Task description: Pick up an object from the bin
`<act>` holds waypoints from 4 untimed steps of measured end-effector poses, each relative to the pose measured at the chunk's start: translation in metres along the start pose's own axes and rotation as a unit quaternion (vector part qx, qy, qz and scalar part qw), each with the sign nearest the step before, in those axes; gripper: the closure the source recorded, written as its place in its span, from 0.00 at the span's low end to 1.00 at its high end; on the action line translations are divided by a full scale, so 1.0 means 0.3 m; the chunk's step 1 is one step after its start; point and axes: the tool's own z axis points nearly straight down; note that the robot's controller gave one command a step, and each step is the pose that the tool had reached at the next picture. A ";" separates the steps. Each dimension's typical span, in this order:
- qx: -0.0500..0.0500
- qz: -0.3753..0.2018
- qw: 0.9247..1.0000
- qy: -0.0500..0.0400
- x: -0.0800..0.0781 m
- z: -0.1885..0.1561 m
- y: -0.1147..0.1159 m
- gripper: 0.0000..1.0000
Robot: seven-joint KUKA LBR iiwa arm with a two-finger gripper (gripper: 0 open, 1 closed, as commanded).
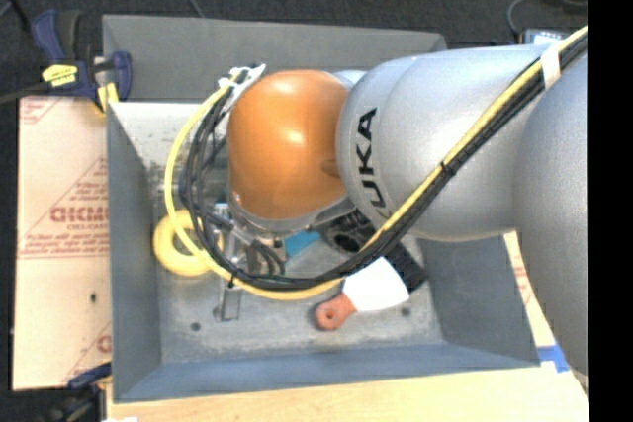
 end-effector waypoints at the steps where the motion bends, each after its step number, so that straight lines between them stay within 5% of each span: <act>1: -0.001 0.002 1.000 -0.004 -0.006 -0.015 -0.004 0.00; 3: -0.001 -0.031 1.000 -0.005 -0.158 0.183 -0.055 0.00; 4: -0.001 -0.008 1.000 -0.005 -0.190 0.297 -0.031 0.00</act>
Offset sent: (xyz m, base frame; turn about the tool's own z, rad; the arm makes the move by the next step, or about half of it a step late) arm 0.0565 -0.0268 -0.0583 -0.1578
